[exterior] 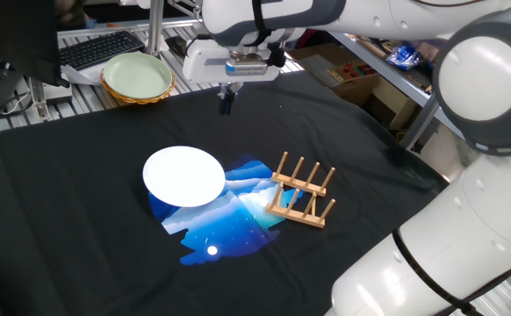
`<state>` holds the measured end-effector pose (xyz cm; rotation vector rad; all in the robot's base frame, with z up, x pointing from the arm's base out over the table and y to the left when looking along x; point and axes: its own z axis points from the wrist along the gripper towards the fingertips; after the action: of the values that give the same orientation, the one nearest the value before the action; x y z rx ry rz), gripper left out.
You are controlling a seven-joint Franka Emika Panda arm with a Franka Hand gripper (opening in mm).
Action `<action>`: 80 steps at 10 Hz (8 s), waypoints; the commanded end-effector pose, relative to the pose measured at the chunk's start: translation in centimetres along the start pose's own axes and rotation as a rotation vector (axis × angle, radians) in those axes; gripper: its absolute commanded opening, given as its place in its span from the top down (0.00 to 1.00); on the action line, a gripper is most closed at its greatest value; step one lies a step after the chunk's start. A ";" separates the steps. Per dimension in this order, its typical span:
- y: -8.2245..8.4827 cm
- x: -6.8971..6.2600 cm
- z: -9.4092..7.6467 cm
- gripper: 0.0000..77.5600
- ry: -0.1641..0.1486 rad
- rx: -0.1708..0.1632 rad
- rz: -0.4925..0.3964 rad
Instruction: Put the dish on the dish rack
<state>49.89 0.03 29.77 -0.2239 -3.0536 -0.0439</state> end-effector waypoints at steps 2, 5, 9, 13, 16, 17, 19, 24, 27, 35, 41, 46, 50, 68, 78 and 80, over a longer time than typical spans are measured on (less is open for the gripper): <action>0.1 -0.1 -0.5 1.00 0.014 -0.038 0.030; -0.9 -0.3 -0.5 1.00 0.016 -0.027 0.038; -1.7 -0.4 -0.5 1.00 0.033 -0.043 0.063; -1.7 -0.3 -0.3 1.00 0.043 -0.090 0.099; -2.0 -0.1 -0.1 1.00 0.038 -0.107 0.111; -2.2 0.0 0.3 1.00 0.028 -0.125 0.112; -2.7 0.2 1.6 1.00 0.003 -0.156 0.111; -3.5 0.7 3.3 1.00 -0.010 -0.199 0.115; -3.5 0.7 3.3 1.00 -0.014 -0.196 0.117; -3.5 0.7 3.3 1.00 0.013 -0.112 0.178; -3.5 0.7 3.3 1.00 0.029 -0.134 0.221; -3.5 0.7 3.3 1.00 0.046 -0.169 0.234; -3.8 1.2 4.2 1.00 0.052 -0.170 0.231; -4.3 1.3 16.1 1.00 -0.011 -0.240 0.195; -5.4 1.8 20.0 1.00 -0.015 -0.298 0.244; -5.4 1.8 20.2 1.00 -0.007 -0.325 0.246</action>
<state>45.71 -4.33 9.68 -0.6153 -2.9852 -0.5142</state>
